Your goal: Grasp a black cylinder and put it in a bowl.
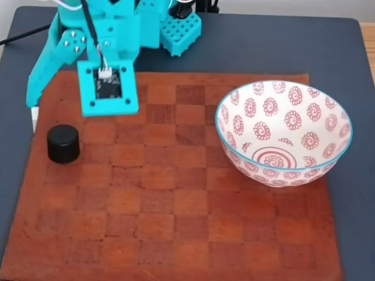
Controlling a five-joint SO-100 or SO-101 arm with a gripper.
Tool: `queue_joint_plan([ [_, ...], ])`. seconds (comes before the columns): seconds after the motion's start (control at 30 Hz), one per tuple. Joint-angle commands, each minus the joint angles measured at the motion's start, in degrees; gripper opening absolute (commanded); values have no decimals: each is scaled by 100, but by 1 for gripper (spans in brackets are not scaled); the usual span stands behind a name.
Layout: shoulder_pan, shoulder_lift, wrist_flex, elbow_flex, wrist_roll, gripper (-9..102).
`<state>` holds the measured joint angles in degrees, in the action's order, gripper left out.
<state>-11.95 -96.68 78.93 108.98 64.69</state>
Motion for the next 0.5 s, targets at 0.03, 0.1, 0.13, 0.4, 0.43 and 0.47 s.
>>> queue_joint_plan([
  [0.03,-44,176,-53,-272,-44,39],
  [0.1,-53,316,-53,-272,-26,39],
  [0.13,-79,387,-62,-272,-26,39],
  [0.4,-193,765,-457,-264,-26,39],
  [0.43,-193,791,-457,-272,-26,39],
  [0.47,-202,817,-457,-272,-18,39],
])
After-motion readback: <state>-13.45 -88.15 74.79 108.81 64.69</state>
